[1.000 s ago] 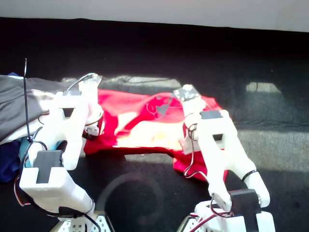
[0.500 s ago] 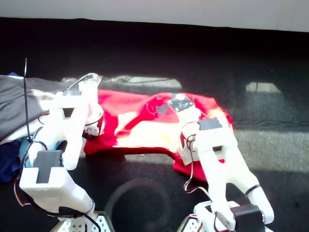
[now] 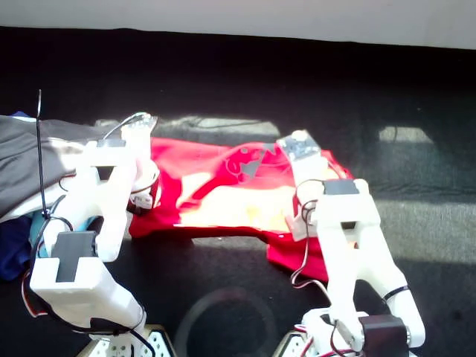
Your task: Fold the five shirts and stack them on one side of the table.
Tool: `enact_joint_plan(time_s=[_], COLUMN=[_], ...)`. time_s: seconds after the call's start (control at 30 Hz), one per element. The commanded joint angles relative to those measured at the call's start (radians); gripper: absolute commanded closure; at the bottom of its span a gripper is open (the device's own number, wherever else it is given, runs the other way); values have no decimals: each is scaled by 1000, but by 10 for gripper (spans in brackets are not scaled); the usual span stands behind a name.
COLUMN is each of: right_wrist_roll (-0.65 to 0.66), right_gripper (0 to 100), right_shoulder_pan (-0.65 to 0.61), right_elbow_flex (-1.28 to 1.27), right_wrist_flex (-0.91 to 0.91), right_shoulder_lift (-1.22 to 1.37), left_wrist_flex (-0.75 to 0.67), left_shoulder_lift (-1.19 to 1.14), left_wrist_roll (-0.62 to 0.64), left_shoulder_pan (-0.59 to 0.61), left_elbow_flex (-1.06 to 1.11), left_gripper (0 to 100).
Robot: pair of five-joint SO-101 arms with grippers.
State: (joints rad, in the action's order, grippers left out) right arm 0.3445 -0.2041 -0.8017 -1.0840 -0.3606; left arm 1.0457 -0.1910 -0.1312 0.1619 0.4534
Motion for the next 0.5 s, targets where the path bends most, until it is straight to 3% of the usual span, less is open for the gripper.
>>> enact_joint_plan(time_s=[0.0,0.2,0.47], right_wrist_roll=[8,8,11], right_gripper=[944,944,944], right_shoulder_pan=[-7,-42,-127], right_elbow_flex=[-48,-136,-131], right_wrist_flex=[30,51,-104], right_shoulder_lift=[-21,-31,-33], left_wrist_flex=[-37,-37,-35], left_shoulder_lift=[-2,-2,-2], left_wrist_roll=[-3,-3,-3], left_shoulder_pan=[13,13,13], left_elbow_flex=[2,2,2], left_gripper=[991,991,991])
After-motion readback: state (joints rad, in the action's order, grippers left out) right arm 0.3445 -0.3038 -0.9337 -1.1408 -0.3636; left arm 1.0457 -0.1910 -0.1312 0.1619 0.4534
